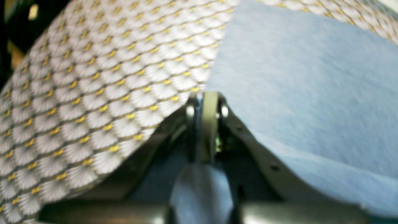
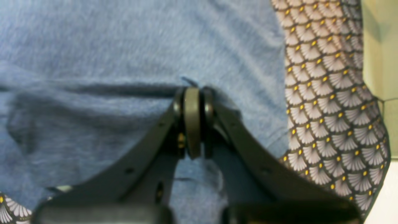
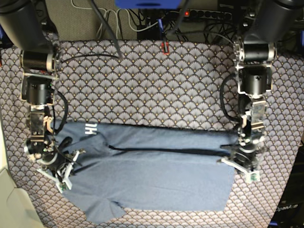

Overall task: Fold the T-shirt properly
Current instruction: 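Lift the shoulder edge and fold it over toward the hem, then lower the folded edge onto the shirt and open both grippers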

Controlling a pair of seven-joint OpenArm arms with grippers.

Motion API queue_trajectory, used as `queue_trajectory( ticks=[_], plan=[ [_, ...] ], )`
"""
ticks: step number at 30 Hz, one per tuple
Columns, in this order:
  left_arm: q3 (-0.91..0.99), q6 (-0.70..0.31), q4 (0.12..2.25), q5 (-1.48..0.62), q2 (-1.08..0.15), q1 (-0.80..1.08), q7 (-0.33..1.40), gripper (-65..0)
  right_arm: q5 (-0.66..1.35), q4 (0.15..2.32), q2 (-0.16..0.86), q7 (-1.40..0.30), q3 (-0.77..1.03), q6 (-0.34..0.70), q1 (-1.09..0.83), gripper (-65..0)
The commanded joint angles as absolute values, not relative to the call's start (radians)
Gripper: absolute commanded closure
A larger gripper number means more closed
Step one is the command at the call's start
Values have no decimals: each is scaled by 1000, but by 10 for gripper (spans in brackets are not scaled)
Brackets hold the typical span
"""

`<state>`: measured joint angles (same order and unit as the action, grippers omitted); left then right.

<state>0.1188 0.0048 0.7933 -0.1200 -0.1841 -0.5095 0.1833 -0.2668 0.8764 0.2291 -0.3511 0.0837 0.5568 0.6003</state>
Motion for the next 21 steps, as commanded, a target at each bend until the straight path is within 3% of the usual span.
queue_trajectory(
  ticks=[1,15,21],
  plan=[
    [110,8,812,-119,-191,-544,140,-5,-260,894,226,-326,87,552,639,0],
    [111,10,805,-124,-211,-558,137,-6,-262,889,213,-326,85,552,639,0],
    [111,10,805,-120,-211,-558,136,-9,-262,777,213,-326,85,550,680,0]
  ],
)
